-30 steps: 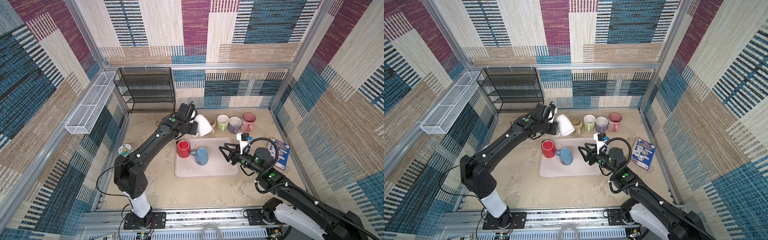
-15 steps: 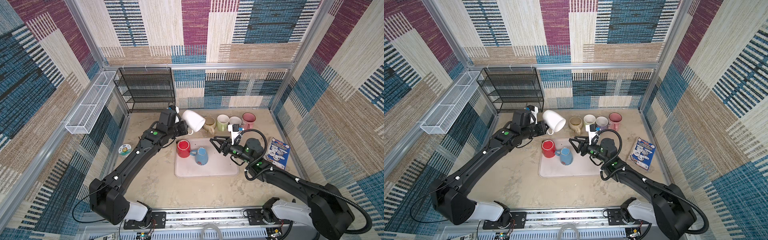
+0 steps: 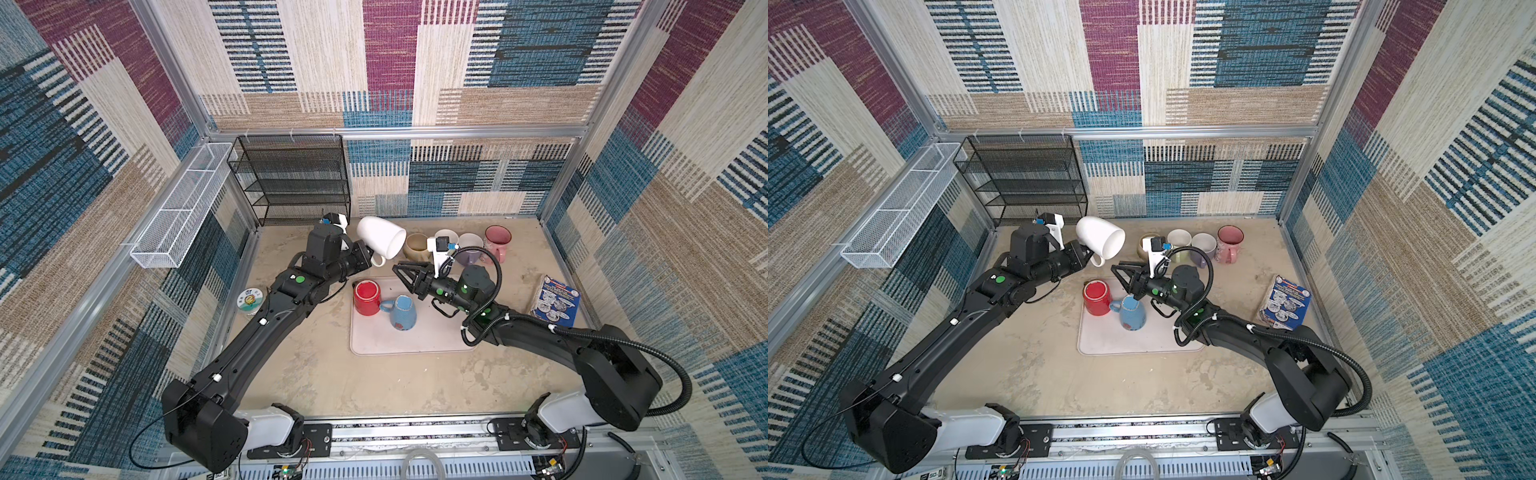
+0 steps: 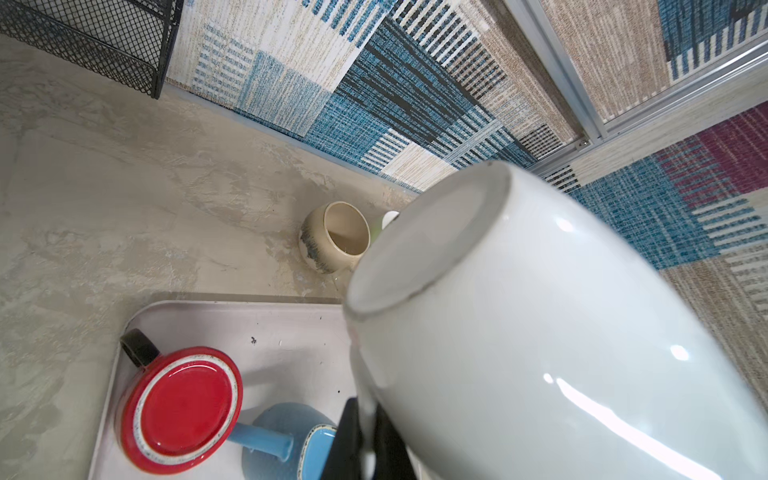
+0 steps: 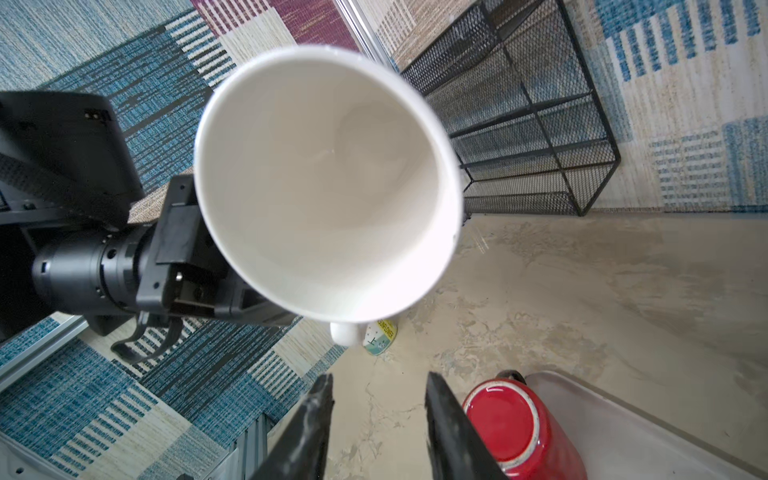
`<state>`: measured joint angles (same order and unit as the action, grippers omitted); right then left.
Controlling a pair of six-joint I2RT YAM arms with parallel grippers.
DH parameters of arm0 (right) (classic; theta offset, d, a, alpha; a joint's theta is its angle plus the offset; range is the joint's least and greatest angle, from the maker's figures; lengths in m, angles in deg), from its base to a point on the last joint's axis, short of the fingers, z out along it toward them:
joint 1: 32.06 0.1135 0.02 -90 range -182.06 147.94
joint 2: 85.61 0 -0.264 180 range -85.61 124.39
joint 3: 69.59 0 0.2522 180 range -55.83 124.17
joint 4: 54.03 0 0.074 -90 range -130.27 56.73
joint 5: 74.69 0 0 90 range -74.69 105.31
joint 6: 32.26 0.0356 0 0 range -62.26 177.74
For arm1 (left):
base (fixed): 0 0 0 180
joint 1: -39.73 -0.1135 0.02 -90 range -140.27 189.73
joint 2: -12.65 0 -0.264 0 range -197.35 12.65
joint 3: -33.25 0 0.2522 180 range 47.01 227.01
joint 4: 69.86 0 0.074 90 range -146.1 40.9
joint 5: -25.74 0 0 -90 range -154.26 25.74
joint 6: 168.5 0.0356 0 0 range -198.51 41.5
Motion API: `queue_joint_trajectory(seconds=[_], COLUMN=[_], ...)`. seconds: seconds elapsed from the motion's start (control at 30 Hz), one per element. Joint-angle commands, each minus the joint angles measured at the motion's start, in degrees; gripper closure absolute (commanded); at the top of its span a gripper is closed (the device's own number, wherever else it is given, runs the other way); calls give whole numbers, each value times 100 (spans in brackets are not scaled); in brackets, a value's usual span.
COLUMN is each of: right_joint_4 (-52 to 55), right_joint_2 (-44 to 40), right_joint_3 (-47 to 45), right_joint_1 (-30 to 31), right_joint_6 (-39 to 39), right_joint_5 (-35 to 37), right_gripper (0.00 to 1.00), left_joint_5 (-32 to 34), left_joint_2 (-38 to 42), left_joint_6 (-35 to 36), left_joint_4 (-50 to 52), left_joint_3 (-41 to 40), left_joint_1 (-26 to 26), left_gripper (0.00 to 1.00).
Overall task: Turn the mug right side up
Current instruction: Place the mug at the top-center of the table.
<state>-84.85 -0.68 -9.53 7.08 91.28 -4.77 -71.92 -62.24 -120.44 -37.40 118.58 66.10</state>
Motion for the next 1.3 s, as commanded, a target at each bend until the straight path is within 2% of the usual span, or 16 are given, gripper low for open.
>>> queue_joint_trajectory(seconds=[0.0,0.7,0.87,1.03,1.13,1.27], right_joint_4=[-440,-639,-675,-708,-761,-789], right_joint_2=[141,998,1074,1145,1158,1140], right_joint_3=[194,1082,1174,1275,1252,1211], right_joint_1=[115,226,222,226,226,225], right_joint_6=[-31,13,17,82,130,144], right_joint_5=[86,127,161,181,220,313], right_gripper=[60,60,65,67,72,88], left_joint_5=[-15,-148,-152,-184,-192,-177], left_joint_2=[37,50,62,57,62,80], left_joint_6=[-183,-254,-275,-307,-317,-346], left_joint_4=[-516,-577,-624,-718,-746,-788], left_joint_3=[0,-2,-73,-194,-251,-327], left_joint_1=[-18,-35,-35,-37,-35,-35], left_gripper=[100,100,100,100,100,100])
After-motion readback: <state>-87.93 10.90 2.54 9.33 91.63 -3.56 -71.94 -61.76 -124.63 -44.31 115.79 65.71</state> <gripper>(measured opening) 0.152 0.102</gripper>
